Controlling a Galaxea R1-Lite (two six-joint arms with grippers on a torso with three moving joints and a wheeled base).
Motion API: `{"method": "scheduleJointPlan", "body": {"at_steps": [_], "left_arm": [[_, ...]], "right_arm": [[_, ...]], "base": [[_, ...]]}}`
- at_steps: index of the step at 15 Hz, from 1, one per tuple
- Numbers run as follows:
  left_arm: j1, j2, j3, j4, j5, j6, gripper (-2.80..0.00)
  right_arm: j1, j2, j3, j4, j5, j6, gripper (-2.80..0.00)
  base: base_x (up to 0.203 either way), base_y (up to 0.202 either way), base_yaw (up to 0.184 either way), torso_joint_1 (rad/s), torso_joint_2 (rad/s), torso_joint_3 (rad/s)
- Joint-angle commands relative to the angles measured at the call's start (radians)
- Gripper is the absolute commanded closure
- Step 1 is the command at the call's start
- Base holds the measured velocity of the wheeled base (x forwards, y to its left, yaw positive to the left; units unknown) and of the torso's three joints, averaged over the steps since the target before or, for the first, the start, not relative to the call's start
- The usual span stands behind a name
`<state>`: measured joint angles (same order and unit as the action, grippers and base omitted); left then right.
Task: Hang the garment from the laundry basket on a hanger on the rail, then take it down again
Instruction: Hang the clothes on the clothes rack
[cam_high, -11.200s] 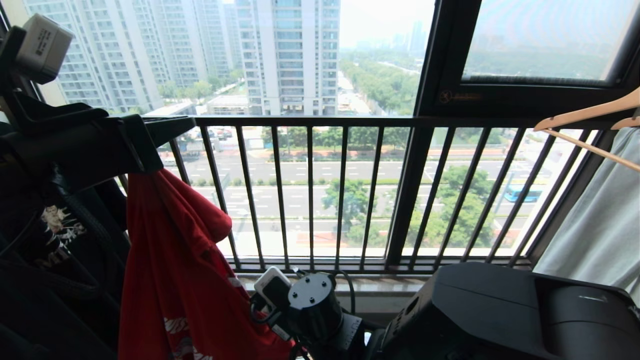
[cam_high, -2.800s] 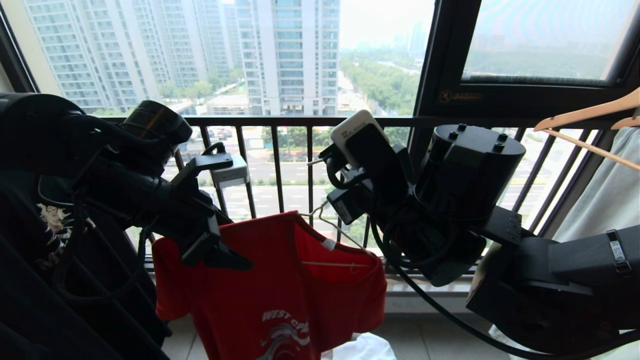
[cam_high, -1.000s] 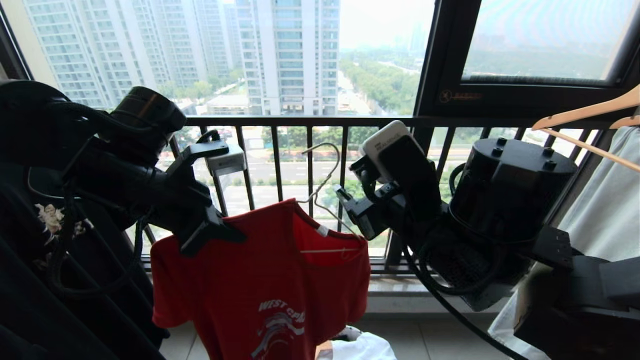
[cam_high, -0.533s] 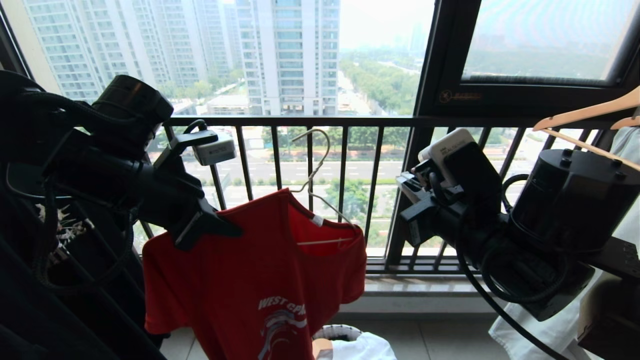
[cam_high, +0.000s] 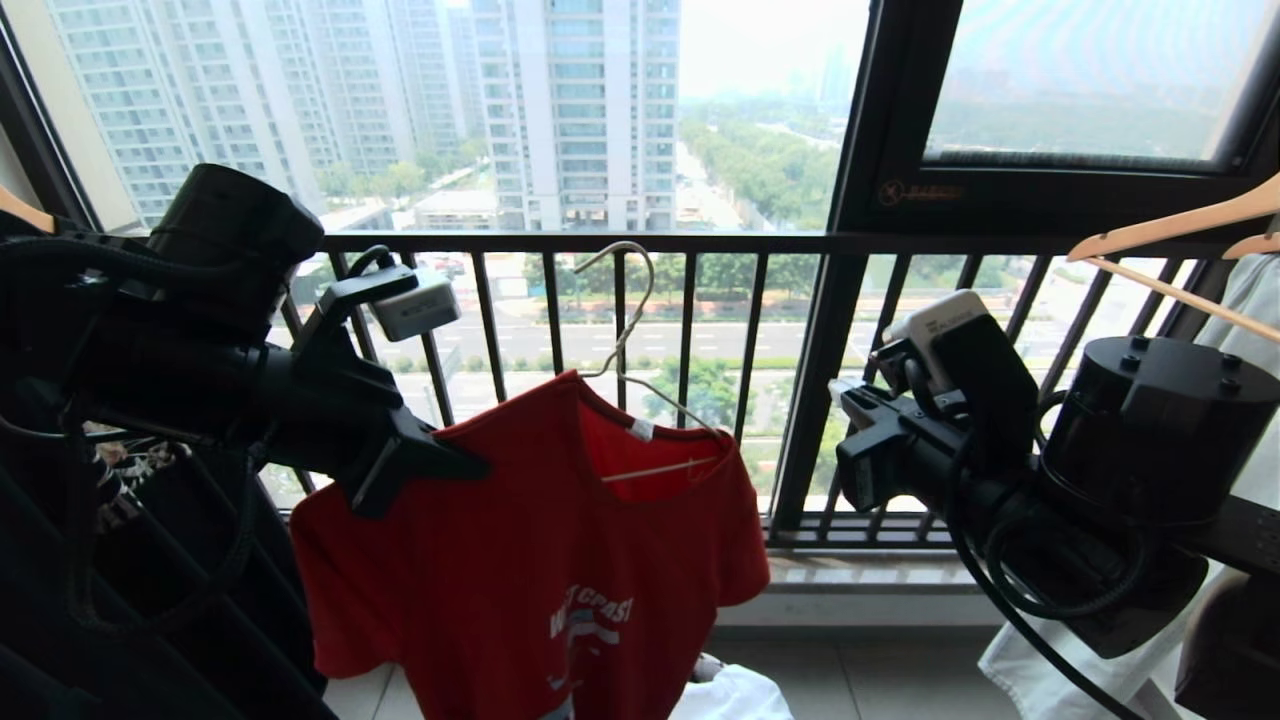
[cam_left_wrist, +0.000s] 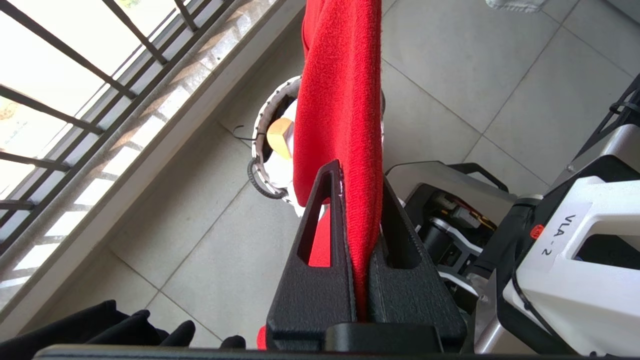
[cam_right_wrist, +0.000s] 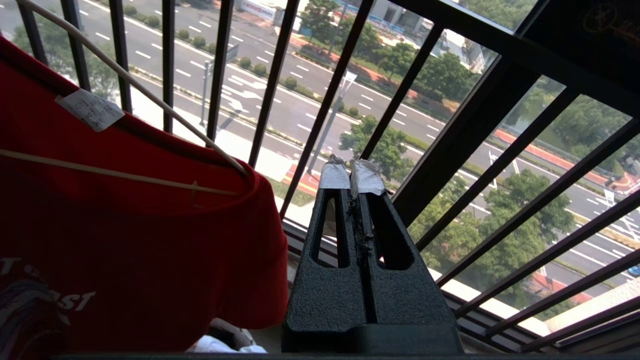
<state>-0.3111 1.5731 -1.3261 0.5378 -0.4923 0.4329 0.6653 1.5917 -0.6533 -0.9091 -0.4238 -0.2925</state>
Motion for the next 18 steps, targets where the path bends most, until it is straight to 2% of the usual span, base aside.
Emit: {"method": "scheduleJointPlan", "body": {"at_steps": [1, 3, 5, 7, 9, 10, 11, 12, 14, 16, 18], "left_arm": [[-0.003, -0.025, 0.035, -0.001, -0.031, -0.007, 0.00], [0.010, -0.060, 0.060, -0.004, -0.107, -0.023, 0.00], [0.017, -0.108, 0.112, -0.026, -0.142, -0.026, 0.00], [0.033, -0.142, 0.196, -0.113, -0.168, -0.027, 0.00], [0.077, -0.155, 0.266, -0.229, -0.183, -0.046, 0.00], [0.097, -0.167, 0.280, -0.255, -0.186, -0.064, 0.00], [0.105, -0.185, 0.289, -0.262, -0.193, -0.076, 0.00], [0.108, -0.204, 0.294, -0.264, -0.205, -0.085, 0.00], [0.107, -0.241, 0.307, -0.266, -0.212, -0.104, 0.00], [0.107, -0.255, 0.316, -0.268, -0.217, -0.111, 0.00], [0.106, -0.267, 0.341, -0.297, -0.220, -0.126, 0.00]], "right_arm": [[0.000, -0.002, 0.021, -0.005, 0.000, 0.021, 0.00], [-0.005, -0.003, 0.012, -0.002, 0.007, 0.024, 0.00], [-0.055, 0.004, -0.023, 0.008, 0.053, 0.027, 0.00], [-0.113, -0.008, -0.107, 0.130, 0.096, 0.054, 0.00], [-0.182, -0.061, -0.217, 0.340, 0.185, 0.139, 0.00], [-0.209, -0.092, -0.258, 0.462, 0.258, 0.200, 0.00], [-0.236, -0.110, -0.277, 0.523, 0.352, 0.263, 0.00], [-0.263, -0.113, -0.284, 0.548, 0.399, 0.313, 0.00], [-0.270, -0.120, -0.275, 0.577, 0.405, 0.365, 0.00], [-0.250, -0.119, -0.273, 0.631, 0.405, 0.493, 0.00], [-0.226, -0.053, -0.304, 0.663, 0.390, 0.514, 0.00]], "base": [[0.000, 0.000, 0.000, 0.000, 0.00, 0.000], [0.000, 0.000, 0.000, 0.000, 0.00, 0.000], [0.000, 0.000, 0.000, 0.000, 0.00, 0.000], [0.000, 0.000, 0.000, 0.000, 0.00, 0.000], [0.000, 0.000, 0.000, 0.000, 0.00, 0.000], [0.000, 0.000, 0.000, 0.000, 0.00, 0.000], [0.000, 0.000, 0.000, 0.000, 0.00, 0.000], [0.000, 0.000, 0.000, 0.000, 0.00, 0.000], [0.000, 0.000, 0.000, 0.000, 0.00, 0.000], [0.000, 0.000, 0.000, 0.000, 0.00, 0.000], [0.000, 0.000, 0.000, 0.000, 0.00, 0.000]]}}
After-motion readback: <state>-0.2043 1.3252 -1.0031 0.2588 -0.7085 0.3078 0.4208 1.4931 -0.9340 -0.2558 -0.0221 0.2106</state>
